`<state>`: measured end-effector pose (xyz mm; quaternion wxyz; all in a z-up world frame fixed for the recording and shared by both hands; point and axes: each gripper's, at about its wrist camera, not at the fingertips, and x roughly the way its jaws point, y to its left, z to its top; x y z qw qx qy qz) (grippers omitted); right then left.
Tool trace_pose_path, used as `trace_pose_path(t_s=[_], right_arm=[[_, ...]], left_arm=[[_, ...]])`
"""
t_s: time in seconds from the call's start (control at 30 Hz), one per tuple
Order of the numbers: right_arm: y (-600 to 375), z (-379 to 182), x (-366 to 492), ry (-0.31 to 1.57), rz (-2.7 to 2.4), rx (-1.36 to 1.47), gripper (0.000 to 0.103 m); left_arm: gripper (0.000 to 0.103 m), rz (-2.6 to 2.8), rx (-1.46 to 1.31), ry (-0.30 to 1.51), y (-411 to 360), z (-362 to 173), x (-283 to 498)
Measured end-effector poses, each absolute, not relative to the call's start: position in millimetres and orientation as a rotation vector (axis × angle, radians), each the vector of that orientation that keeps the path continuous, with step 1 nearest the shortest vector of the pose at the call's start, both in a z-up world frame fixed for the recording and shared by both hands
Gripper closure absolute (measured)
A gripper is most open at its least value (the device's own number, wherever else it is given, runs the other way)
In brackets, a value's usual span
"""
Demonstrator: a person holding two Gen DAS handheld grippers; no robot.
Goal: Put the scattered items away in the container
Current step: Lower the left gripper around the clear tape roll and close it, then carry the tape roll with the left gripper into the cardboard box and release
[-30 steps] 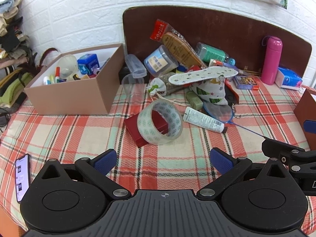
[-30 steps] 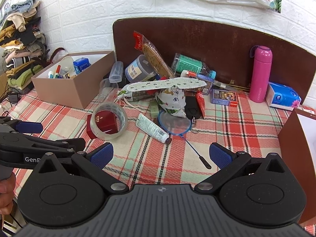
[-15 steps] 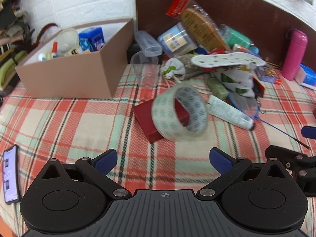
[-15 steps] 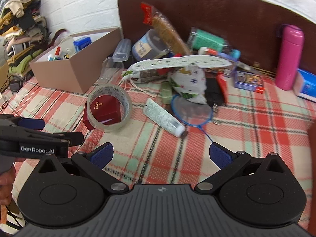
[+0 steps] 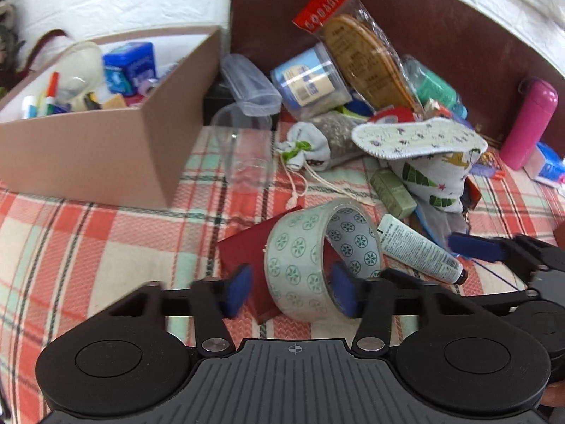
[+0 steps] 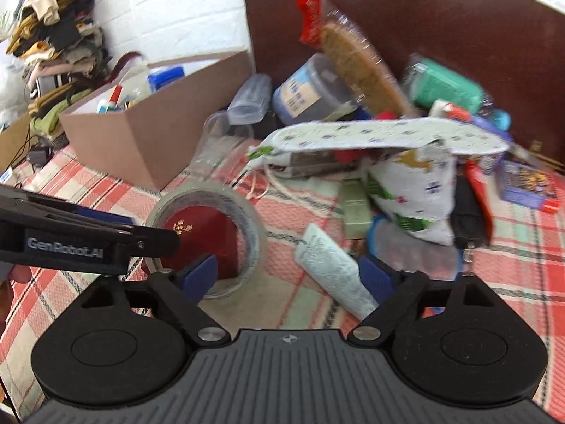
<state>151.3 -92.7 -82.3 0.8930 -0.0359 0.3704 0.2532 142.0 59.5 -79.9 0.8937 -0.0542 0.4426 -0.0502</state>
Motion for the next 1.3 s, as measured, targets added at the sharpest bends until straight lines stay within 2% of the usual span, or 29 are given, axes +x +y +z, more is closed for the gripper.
trace_pose_path(t_s=[0.07,0.13,0.27,0.33,0.37,0.4,0.43,0.47,0.5,0.53,0.7,1.03,1.3], right_arm=[[-88,-88,157,0.783,0.544,-0.062,0.029],[-86,-94,162,0.791,0.56,-0.046,0.035],[-81,-105,169,0.825,0.586,-0.016,0.059],[-80,-109,172,0.839,0.617,0.019,0.07],[-79,-110,172,0.845,0.622,0.025,0.075],[-77,-111,173,0.851,0.626,0.031,0.077],[-76,-110,171,0.849,0.622,0.028,0.077],[-76,-108,169,0.846,0.617,0.024,0.078],[-75,-106,168,0.844,0.613,0.019,0.081],[-74,-105,166,0.841,0.608,0.015,0.082],[-73,-92,155,0.806,0.594,-0.012,0.089],[-44,-43,137,0.696,0.63,-0.128,0.089],[3,0,144,0.626,0.706,-0.184,0.089]], left_arm=[[0.064,-0.108,-0.099,0.912,60,-83,146],[0.065,-0.115,-0.082,0.907,60,-83,149],[0.066,-0.135,-0.08,0.907,63,-84,151],[0.063,-0.143,-0.085,0.906,65,-86,152],[0.053,-0.138,-0.086,0.905,66,-87,153],[0.033,-0.127,-0.083,0.905,66,-89,154],[0.029,-0.102,-0.071,0.91,66,-91,155],[0.041,-0.095,-0.065,0.914,66,-93,155],[0.059,-0.12,-0.077,0.919,66,-94,156],[0.064,-0.139,-0.092,0.926,67,-95,156],[0.074,-0.129,-0.081,0.934,65,-92,147],[0.074,-0.115,-0.094,0.832,78,-52,119],[0.074,-0.013,-0.131,0.731,149,-5,138]])
